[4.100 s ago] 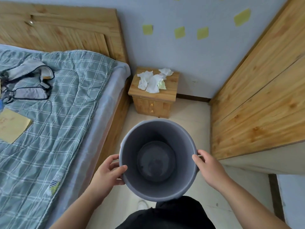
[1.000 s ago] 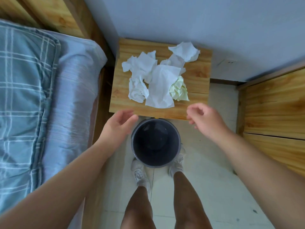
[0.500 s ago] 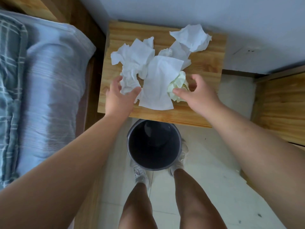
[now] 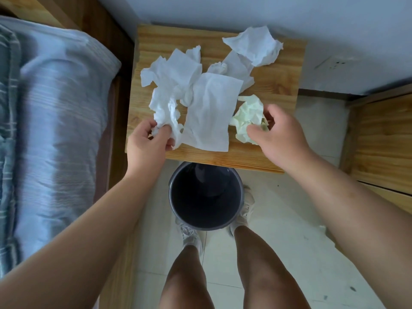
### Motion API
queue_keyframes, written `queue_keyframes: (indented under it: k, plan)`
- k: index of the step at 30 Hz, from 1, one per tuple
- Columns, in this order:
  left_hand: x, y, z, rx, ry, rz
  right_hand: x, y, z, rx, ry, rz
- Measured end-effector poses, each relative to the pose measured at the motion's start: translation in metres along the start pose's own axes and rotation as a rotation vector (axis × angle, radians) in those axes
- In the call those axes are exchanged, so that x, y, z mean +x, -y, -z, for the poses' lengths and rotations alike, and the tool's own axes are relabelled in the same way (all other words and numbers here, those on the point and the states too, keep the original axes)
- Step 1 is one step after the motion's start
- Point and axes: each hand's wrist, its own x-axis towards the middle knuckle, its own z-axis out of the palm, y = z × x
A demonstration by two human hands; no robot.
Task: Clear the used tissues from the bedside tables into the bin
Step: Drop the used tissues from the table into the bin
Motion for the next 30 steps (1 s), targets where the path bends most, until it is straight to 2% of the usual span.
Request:
queue_keyframes:
  k: [5,10,14,23,27,30]
  plan:
    - [-0.037,0.004,0.021,-0.08,0.094,0.039,-0.037,0.0,0.014,0.077,-0.024,-0.032]
    - [-0.071,0.049,0.04,0.015,0.215,0.017,-0.094,-0.026,-0.006,0.105,0.055,-0.03]
    - [-0.076,0.1,0.045,0.139,0.404,0.047,-0.124,-0.071,-0.051,0.146,0.078,-0.105]
    - [-0.048,0.212,0.011,0.245,0.571,0.212,-0.101,-0.157,-0.14,-0.04,0.328,-0.224]
    - [-0.034,0.246,0.002,0.368,0.699,0.23,-0.078,-0.179,-0.158,-0.174,0.467,-0.263]
    - [-0.034,0.254,0.002,0.395,0.731,0.239,-0.072,-0.186,-0.159,-0.216,0.488,-0.329]
